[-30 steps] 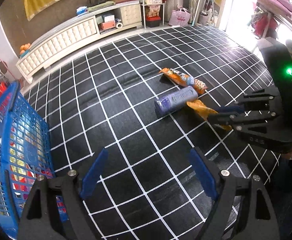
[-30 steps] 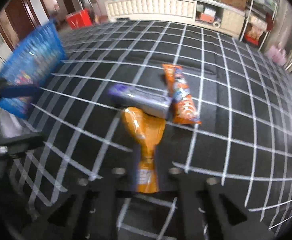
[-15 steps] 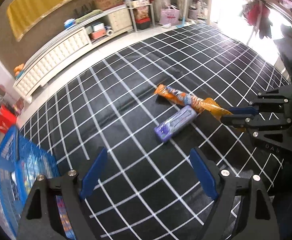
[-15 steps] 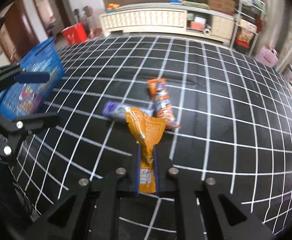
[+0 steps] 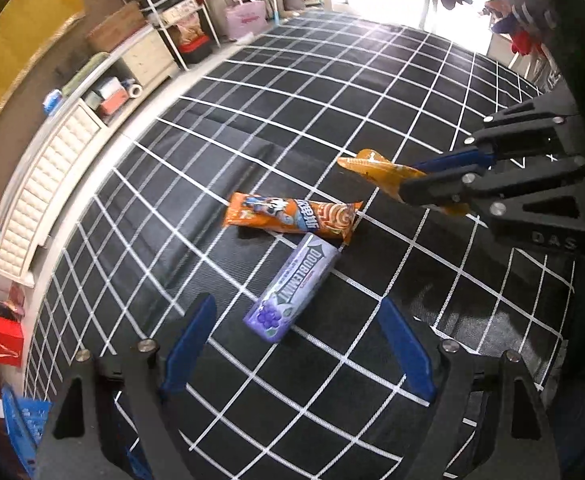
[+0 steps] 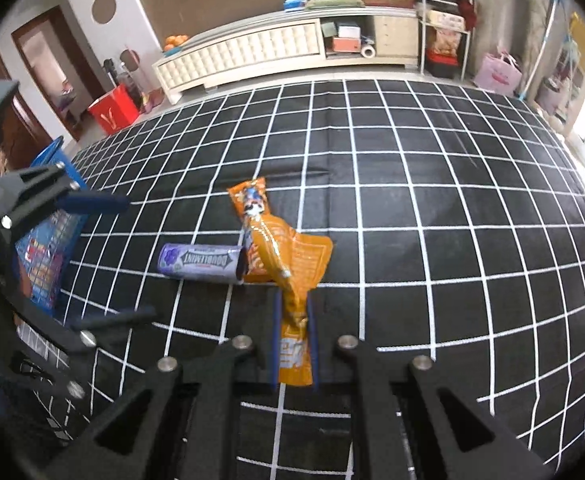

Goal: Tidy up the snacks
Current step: 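Grasp the purple Doublemint gum pack with the left gripper while the right gripper holds the pouch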

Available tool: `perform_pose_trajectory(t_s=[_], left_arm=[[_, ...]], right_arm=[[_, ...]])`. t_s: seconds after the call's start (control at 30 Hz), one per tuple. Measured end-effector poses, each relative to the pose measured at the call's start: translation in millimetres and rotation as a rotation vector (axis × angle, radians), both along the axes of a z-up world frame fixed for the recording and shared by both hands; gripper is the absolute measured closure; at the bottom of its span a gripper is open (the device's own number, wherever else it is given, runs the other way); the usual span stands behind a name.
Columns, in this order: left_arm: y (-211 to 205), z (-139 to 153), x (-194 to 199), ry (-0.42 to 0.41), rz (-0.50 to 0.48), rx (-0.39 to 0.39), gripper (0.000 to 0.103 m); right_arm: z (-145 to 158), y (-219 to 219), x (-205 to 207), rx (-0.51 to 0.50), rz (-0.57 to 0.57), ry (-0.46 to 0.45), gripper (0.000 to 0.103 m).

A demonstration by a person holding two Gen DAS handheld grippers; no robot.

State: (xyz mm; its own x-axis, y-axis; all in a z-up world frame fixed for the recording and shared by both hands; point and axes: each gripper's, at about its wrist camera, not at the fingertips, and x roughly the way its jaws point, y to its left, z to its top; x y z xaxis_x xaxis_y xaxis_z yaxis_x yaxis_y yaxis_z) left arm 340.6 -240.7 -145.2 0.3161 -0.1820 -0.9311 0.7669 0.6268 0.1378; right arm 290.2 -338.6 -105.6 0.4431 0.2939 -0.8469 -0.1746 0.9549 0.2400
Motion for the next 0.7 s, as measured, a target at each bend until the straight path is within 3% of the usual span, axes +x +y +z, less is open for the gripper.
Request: perform_pose_trajectory(t_s=[0.33, 0.47, 0.7], left_arm=[[-3.6, -32.8, 25.1, 0.130, 0.005, -0.006, 0.052], [-1.8, -40.1, 32.1, 0.130, 0.020, 0.009, 0.062], [1.9, -39.3, 27.2, 0.116, 0.026, 0.007, 0.067]], right_arm=[[1.4, 9.1, 5.6, 0.000, 0.020, 0.008, 0.088], [3.7, 14.7, 7.9, -0.021, 0.016, -0.003, 0.088], [0.1, 24.7, 7.6, -0.044, 0.042, 0.008, 0.088]])
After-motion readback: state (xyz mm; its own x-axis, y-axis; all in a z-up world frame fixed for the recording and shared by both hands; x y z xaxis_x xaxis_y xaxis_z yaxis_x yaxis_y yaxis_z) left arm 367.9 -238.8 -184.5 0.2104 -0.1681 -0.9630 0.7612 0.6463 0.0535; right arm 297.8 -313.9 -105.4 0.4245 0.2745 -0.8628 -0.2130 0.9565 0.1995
